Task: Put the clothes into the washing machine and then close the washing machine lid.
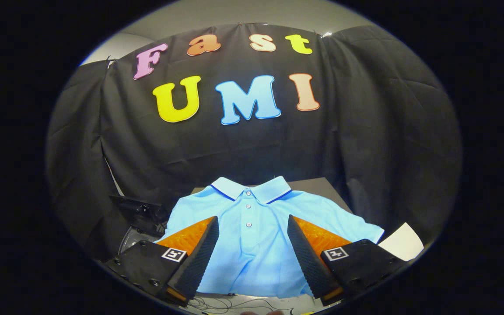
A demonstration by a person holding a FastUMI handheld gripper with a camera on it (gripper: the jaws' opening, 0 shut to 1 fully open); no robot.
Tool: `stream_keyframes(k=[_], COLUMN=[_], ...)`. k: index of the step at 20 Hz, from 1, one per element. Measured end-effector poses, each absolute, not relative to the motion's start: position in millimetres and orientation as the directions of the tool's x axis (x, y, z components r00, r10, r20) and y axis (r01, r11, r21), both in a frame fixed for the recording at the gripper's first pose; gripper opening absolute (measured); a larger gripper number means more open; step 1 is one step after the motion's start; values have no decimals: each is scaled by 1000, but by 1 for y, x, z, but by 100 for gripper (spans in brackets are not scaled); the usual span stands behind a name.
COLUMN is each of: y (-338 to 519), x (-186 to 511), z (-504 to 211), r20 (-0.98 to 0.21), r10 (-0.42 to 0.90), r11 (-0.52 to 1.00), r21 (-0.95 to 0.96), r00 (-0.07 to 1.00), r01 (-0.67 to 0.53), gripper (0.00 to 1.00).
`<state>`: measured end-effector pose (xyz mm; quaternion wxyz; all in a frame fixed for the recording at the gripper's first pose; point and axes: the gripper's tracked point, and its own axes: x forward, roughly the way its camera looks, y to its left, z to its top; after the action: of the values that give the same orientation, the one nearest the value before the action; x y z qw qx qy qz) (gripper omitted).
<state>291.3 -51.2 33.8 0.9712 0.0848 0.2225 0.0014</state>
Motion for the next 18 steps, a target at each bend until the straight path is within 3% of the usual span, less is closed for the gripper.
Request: stream_keyframes(k=[10,15,16,18], y=[-42,-37,-36,-35], x=[308,308,308,306], z=[-28,-36,-36,-36], r20=[-559,-589,-582,-581], r10=[70,52,61,74], r11=[985,998,998,996], r21=[169,48,65,84], r00=[826,807,811,811], r01=[31,-29,-29,-31], gripper=[98,98,98,87])
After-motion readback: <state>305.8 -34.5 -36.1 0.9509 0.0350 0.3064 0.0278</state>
